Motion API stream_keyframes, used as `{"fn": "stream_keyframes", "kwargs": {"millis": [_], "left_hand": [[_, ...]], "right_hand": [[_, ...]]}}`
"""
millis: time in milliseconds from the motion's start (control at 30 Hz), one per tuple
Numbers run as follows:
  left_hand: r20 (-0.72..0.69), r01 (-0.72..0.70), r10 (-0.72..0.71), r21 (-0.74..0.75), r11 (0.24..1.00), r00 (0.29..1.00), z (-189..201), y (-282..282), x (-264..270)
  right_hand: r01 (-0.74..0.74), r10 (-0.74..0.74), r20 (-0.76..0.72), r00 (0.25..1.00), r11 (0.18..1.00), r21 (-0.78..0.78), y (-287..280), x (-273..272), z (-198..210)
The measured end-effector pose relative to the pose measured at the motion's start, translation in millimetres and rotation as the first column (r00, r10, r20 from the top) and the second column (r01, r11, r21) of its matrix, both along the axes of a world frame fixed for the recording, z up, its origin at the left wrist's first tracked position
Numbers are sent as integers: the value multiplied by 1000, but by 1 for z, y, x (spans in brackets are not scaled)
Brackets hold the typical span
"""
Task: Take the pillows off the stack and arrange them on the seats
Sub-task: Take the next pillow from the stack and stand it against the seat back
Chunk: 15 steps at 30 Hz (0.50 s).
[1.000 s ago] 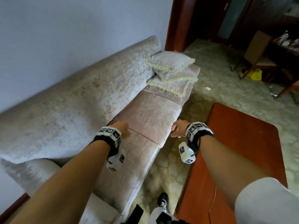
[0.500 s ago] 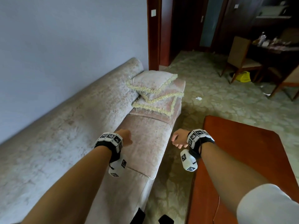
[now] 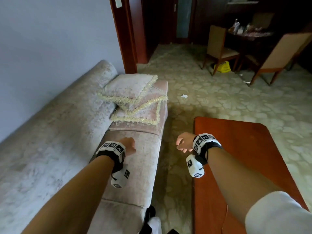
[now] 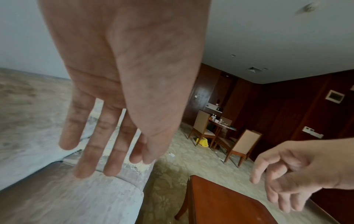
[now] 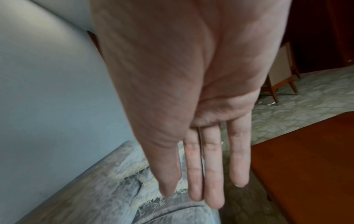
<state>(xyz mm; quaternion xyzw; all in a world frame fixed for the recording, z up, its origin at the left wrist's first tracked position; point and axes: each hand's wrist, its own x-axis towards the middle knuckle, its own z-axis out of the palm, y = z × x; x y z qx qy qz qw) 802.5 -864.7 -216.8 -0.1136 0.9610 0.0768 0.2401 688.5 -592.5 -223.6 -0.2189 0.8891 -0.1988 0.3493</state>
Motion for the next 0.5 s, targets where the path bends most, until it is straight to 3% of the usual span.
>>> {"fn": "stream_keyframes", "kwargs": {"millis": [233,400,500], "left_hand": [[-33,112,-109,117,987,994,-5,-27,-112],[-97,216,-207,92,972,974,-3,-37,-169],[-179,212,-197,69,975,964,-10,-35,-192]], "right_hand": [[116,-113,-40,993,989,90,-2,-78,17],[162,-145,-163,976,982,95,-20,-124,24],[168,-141,-193,971,978,127,-28,-144,16]]}}
